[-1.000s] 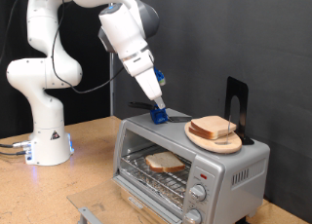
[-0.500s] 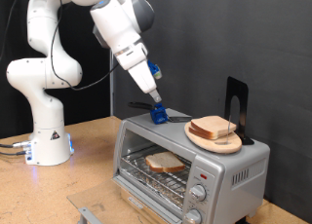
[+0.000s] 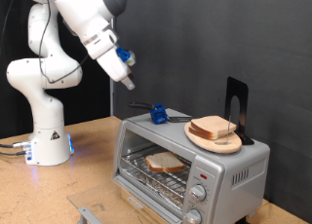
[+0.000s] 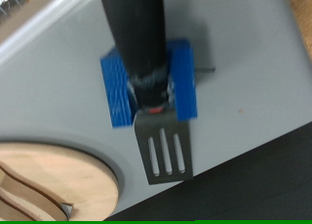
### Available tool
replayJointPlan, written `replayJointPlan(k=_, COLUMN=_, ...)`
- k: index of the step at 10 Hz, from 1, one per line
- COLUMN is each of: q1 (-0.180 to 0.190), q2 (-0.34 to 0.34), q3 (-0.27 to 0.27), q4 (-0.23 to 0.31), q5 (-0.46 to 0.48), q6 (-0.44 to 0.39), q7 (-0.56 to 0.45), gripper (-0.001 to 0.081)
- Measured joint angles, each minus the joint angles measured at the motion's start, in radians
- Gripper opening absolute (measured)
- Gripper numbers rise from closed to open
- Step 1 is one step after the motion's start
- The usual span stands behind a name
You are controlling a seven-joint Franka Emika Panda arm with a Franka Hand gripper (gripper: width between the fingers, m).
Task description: Make a piece of toast with the oven
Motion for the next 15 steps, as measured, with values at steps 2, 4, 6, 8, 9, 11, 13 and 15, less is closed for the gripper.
replayJointPlan(k=2, q1=-0.003, q2=-0.032, q3=-0.02, q4=-0.017, q5=-0.009, q6=-0.028, q7=-0.013, gripper=0.0808)
replayJointPlan(k=4, q1=-0.012, q2=-0.024, q3=-0.029, q4=-0.024, q5=-0.008, q6=-0.015, q7=-0.019, gripper=0.0808)
replayJointPlan(k=6, q1=-0.057, q2=-0.004, q3=-0.062, q4=-0.034, q5=-0.026, q6=0.009, q7=-0.053, gripper=0.0808)
replayJointPlan(k=8, q1=-0.104, q2=0.03, q3=-0.113, q4=-0.025, q5=-0.055, q6=0.007, q7=-0.117, gripper=0.0808)
replayJointPlan(k=9, q1=-0.118, q2=0.045, q3=-0.147, q4=-0.017, q5=-0.069, q6=-0.011, q7=-0.158, gripper=0.0808)
replayJointPlan(k=11, q1=-0.13, q2=0.059, q3=-0.214, q4=0.003, q5=-0.113, q6=-0.084, q7=-0.218, gripper=0.0808)
replayJointPlan(k=13, q1=-0.133, q2=0.073, q3=-0.23, q4=0.02, q5=-0.135, q6=-0.117, q7=-0.22, gripper=0.0808)
replayJointPlan(k=15, q1=-0.137, q2=0.071, q3=-0.241, q4=0.0, q5=-0.047, q6=-0.111, q7=-0.145, gripper=0.0808)
